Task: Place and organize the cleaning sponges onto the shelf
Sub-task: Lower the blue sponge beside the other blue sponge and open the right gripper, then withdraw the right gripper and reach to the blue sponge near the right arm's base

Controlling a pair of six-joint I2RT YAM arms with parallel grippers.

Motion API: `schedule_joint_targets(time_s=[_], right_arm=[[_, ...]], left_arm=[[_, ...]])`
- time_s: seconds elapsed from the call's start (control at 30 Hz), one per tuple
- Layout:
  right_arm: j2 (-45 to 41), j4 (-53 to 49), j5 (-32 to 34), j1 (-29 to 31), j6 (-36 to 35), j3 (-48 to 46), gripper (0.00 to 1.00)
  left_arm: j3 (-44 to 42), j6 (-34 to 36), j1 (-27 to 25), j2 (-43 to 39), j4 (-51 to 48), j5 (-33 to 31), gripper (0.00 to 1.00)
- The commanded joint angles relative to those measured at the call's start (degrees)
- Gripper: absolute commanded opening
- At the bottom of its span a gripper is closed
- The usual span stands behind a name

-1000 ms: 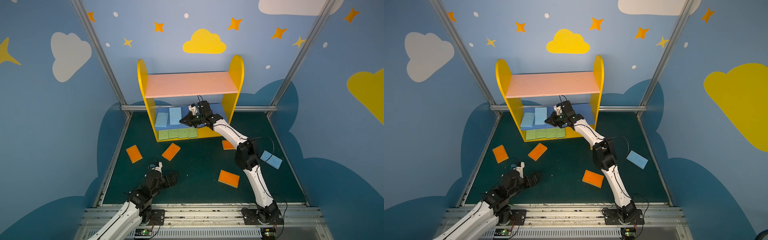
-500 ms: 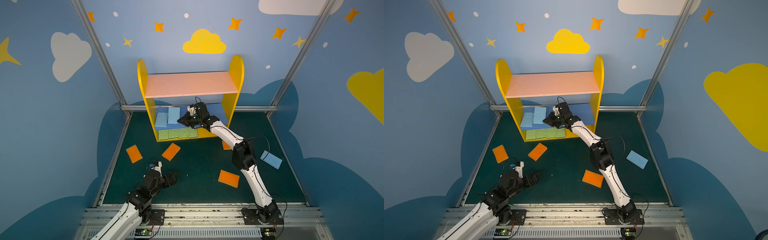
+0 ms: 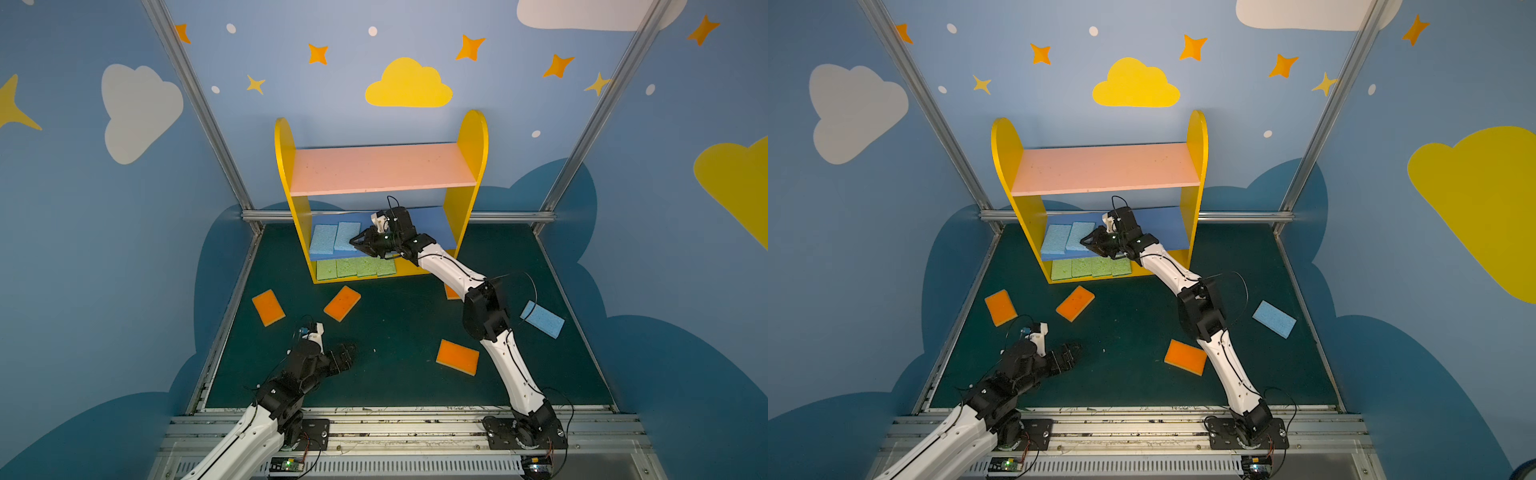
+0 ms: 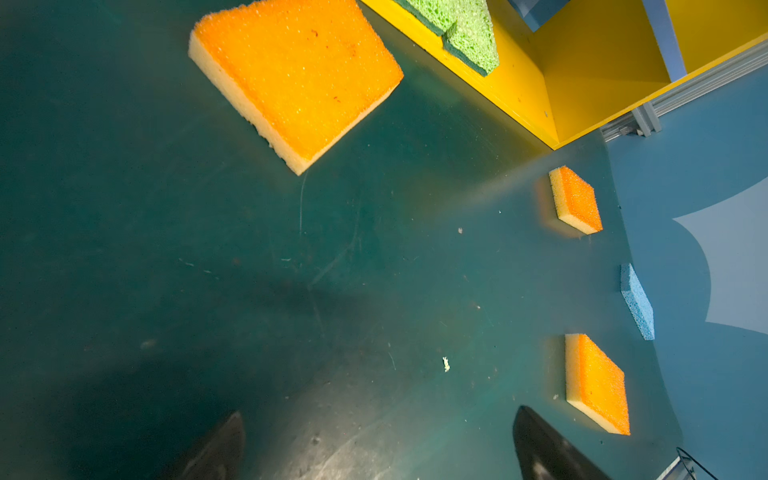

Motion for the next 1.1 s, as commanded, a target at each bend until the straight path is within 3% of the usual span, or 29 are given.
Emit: schedule_joint_targets(time_s=[0.0,0.17,0.47,0.6,0.7,0.83,1.07], right_arm=[[-3.0,2.6,0.2,0.2,-1.9,-3.6,0.40],[-11.6,9.9,2.3,0.0,-5.6,-15.7,0.51],[-27.1,12.2,2.5,-0.8,-11.6,-33.9,0.51],[-35.8,12.0,3.0,-2.7,-13.1,-44.6,0.51],[-42.2,11.0,3.0,-5.9,-12.8,-52.5,0.51],[-51.0,11.9,2.3,-12.5,-12.0,-64.3,0.43],[-60.0,8.0,-0.2,-28.2,-13.3,-77.0,0.21]], left_arm=[[-0.4,1.1,0.2,-0.2,-0.5,0.5,0.99],[0.1,1.7,0.3,-1.2,-1.6,2.1,0.99],[4.9,1.5,0.2,-2.2,-6.1,4.9,0.99],[6.5,-0.5,-0.4,1.2,-2.9,6.8,0.99],[9.0,-0.7,-3.4,5.2,-1.5,4.6,0.99],[12.5,-0.2,-8.9,12.6,1.7,0.2,0.99],[19.3,0.6,-12.8,30.1,10.9,0.0,0.99]])
